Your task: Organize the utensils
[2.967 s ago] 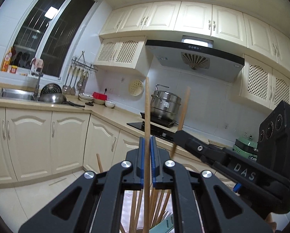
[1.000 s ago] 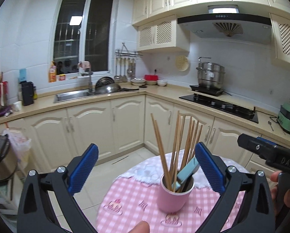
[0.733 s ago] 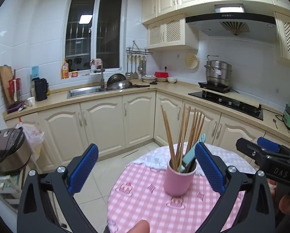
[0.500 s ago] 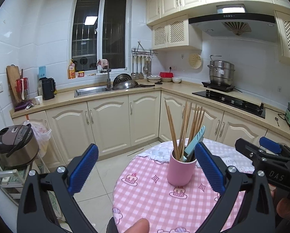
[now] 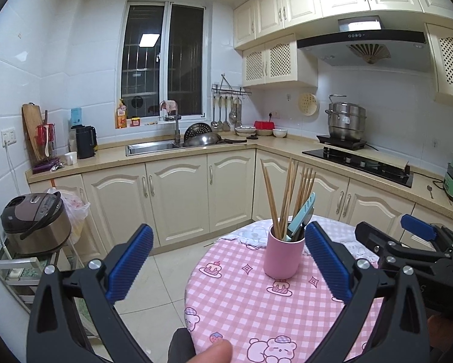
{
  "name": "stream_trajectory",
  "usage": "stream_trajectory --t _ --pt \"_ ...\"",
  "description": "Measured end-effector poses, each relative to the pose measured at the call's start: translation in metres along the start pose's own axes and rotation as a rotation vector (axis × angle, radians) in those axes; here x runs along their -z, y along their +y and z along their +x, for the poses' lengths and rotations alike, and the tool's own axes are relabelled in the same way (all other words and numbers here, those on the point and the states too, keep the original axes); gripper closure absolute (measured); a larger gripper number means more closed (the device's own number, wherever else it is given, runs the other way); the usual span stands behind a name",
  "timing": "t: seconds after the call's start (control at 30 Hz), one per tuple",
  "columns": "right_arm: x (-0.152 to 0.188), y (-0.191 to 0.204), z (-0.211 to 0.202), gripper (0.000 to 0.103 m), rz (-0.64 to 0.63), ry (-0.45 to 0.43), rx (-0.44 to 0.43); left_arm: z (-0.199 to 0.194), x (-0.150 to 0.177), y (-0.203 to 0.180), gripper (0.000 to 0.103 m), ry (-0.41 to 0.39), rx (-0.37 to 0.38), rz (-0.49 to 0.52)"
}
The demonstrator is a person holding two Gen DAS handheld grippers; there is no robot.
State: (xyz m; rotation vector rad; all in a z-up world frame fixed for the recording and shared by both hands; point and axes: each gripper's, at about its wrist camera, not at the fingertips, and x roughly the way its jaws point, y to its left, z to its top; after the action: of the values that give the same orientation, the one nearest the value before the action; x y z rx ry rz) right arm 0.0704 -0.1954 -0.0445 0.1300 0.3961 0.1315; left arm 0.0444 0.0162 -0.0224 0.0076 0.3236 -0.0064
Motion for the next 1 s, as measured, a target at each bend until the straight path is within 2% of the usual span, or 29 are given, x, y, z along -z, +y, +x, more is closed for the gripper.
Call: stream_trajectory --t 0.57,0.87,1.0 --pt "-0.0009 0.0068 -0.0058 0.006 -0.008 -0.017 -0.001 -0.0046 0.0018 0.0076 0.004 0.018 0.003 -0.043" --pt "-0.0008 0.0069 -0.0069 0.006 -0.004 -0.013 -0.005 -0.0097 0.0022 0.0053 0.004 -0.035 -0.033 -0.032" --pt "-0.0001 0.0062 -0.0063 0.006 -0.002 -0.01 -0.009 -0.0109 0.0025 0.0059 0.004 -0.037 -0.025 -0.041"
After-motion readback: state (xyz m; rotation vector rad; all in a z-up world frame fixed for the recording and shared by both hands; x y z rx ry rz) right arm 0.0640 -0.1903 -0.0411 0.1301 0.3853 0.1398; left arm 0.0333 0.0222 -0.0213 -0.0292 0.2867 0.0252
